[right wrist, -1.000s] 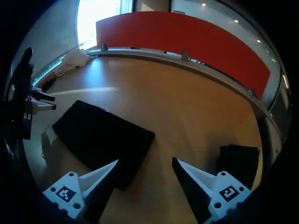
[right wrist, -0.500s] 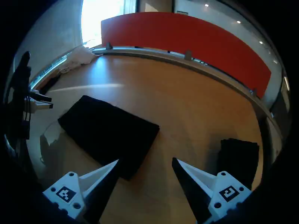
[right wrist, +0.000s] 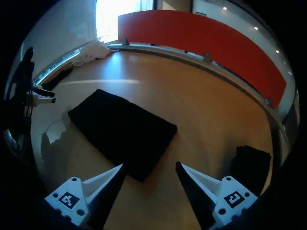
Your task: Fold towel
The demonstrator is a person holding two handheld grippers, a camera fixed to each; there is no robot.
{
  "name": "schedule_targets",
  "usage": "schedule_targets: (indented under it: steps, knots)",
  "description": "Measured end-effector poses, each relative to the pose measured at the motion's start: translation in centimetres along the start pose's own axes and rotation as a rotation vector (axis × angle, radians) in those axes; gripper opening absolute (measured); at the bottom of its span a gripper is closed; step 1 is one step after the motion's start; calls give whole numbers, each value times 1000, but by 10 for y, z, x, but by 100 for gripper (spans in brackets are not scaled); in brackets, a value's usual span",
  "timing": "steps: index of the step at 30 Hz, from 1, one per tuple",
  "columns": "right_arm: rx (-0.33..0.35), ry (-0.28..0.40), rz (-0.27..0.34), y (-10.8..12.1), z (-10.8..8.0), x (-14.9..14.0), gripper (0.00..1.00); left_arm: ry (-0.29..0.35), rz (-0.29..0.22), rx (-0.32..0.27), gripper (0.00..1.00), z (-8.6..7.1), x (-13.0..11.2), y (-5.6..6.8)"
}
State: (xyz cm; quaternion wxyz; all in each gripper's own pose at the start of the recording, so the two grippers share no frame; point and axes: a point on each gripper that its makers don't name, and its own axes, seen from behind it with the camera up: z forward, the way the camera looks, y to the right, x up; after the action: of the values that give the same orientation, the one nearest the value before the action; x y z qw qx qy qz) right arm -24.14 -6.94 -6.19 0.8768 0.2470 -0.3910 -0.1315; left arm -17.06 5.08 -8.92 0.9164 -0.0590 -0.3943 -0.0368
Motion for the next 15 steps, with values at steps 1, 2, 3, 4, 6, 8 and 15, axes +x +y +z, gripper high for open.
schedule_targets:
  steps: [1, 2, 3, 4, 6, 8, 15]
  knots:
    - [5, -5, -6, -1, 1, -1, 95, -1, -3, 3, 90, -1, -2, -1]
    - [10, -9, -12, -2, 1, -2, 94, -2, -6, 6, 90, -3, -3, -3]
    - [13, -14, -17, -2, 2, -4, 92, -2, -7, 9, 90, -4, -5, -4]
    - [14, -22, -23, -2, 3, -6, 90, -2, -8, 12, 90, -5, -6, -5]
    - [18, -34, -32, -3, 5, -10, 87, -3, -10, 16, 90, -7, -8, -7]
    - [24, -45, -39, -4, 7, -14, 83, -3, -13, 19, 90, -10, -10, -8]
    - [54, -84, -63, -9, 10, -27, 71, -11, -25, 28, 90, -14, -18, -12]
